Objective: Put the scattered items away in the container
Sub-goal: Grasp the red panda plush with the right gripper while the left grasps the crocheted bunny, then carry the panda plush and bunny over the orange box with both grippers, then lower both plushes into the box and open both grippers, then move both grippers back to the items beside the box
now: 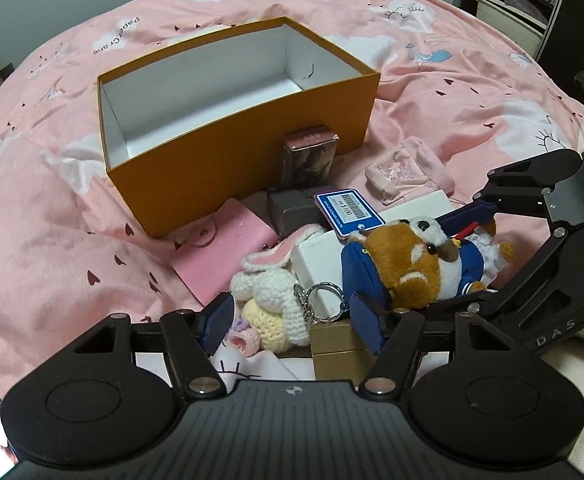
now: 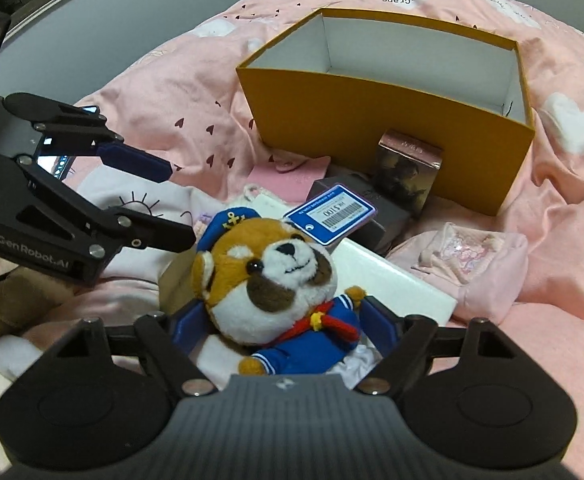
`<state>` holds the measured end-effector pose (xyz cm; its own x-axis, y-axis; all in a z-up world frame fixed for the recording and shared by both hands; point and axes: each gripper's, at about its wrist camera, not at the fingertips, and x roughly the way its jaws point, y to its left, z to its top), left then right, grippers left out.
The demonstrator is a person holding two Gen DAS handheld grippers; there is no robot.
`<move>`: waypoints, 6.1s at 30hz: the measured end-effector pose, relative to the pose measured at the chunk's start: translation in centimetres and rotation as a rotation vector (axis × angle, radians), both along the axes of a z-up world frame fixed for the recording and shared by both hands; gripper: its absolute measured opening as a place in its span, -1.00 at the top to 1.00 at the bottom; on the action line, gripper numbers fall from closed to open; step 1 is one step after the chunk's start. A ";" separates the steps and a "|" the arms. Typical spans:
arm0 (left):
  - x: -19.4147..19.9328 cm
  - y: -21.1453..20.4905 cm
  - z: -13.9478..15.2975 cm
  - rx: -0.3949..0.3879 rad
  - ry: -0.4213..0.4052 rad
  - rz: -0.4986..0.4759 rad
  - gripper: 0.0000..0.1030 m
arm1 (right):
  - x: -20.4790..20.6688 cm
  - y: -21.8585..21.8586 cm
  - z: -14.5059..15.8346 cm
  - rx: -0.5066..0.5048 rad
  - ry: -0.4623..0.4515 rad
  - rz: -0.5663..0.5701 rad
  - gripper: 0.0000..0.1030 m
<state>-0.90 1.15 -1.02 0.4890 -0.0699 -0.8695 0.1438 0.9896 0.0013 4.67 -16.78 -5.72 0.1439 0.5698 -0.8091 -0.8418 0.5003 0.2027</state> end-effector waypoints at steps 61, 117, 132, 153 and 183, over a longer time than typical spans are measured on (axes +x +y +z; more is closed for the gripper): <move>2.7 6.2 2.0 -0.218 -0.149 0.315 0.43 | 6.6 -0.6 5.4 0.192 -0.141 -0.248 -0.17; 15.9 13.0 -1.0 -0.293 -0.064 0.622 0.38 | 22.5 16.3 -4.3 0.065 0.416 -0.463 -0.23; 14.2 9.8 -1.0 -0.080 -0.157 0.577 0.37 | 22.3 16.1 -3.7 0.039 0.376 -0.443 0.10; 12.3 9.6 -0.1 -0.110 -0.190 0.572 0.07 | 19.0 16.7 -1.3 -0.002 0.162 -0.325 -0.21; 0.3 1.8 -0.2 -0.084 -0.144 -0.087 -0.26 | 3.8 -0.1 1.9 0.096 -0.192 -0.038 -0.14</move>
